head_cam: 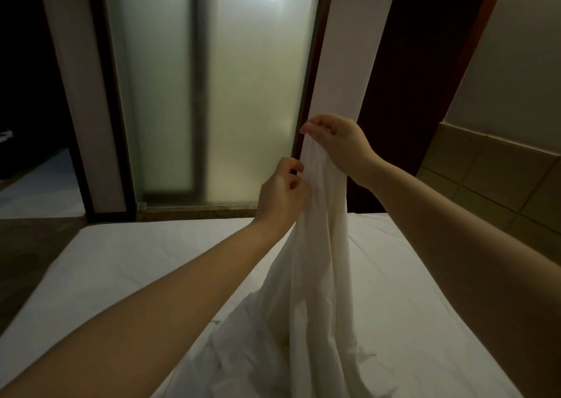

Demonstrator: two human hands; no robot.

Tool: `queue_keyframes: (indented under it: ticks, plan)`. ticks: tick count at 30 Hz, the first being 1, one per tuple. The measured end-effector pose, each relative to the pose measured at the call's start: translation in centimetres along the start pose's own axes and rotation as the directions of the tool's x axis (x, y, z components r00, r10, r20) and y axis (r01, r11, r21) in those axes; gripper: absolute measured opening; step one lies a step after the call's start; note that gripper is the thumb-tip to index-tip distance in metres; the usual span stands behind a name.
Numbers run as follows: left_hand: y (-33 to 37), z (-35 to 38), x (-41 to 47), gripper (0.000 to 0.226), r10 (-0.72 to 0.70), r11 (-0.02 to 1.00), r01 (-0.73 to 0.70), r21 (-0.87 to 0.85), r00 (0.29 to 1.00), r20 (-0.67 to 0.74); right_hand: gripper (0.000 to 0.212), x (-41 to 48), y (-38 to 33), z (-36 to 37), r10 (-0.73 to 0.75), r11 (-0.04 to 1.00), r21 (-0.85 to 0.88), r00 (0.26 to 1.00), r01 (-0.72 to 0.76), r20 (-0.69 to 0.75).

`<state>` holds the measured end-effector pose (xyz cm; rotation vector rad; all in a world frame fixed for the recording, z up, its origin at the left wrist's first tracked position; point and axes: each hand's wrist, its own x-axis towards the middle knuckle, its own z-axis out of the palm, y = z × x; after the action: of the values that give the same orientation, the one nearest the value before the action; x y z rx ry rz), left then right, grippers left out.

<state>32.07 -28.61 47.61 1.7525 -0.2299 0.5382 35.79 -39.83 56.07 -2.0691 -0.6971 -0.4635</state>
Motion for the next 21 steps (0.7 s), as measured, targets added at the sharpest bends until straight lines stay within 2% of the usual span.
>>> queue_keyframes:
  ticks: [4, 6, 13, 18, 21]
  plan:
    - [0.8, 0.7, -1.1, 0.025, 0.186, 0.983, -0.186, 0.002, 0.981, -0.050, 0.013, -0.5, 0.0, -1.0, -0.013, 1.000, 0.012, 1.000, 0.013, -0.015]
    - [1.3, 1.3, -1.4, 0.021, 0.203, 0.979, -0.201, 0.038, 0.977, -0.061, 0.013, -0.7, -0.1, -1.4, -0.021, 1.000, 0.021, 1.000, 0.021, -0.013]
    - [2.8, 3.5, -1.7, 0.009, 0.111, 0.976, -0.090, 0.197, 0.989, -0.098, 0.014, -1.8, 0.2, -3.3, -0.056, 0.997, 0.054, 0.998, 0.055, 0.013]
    - [2.7, 4.5, -2.9, 0.044, -0.036, 0.972, 0.037, 0.231, 0.999, -0.012, 0.017, -2.8, 0.6, -5.0, -0.087, 0.992, 0.087, 0.996, 0.087, -0.001]
    - [1.9, 5.4, -4.2, 0.047, -0.175, 0.931, 0.154, 0.332, 0.984, 0.034, 0.017, -3.2, 0.8, -6.0, -0.106, 0.989, 0.096, 0.993, 0.111, -0.054]
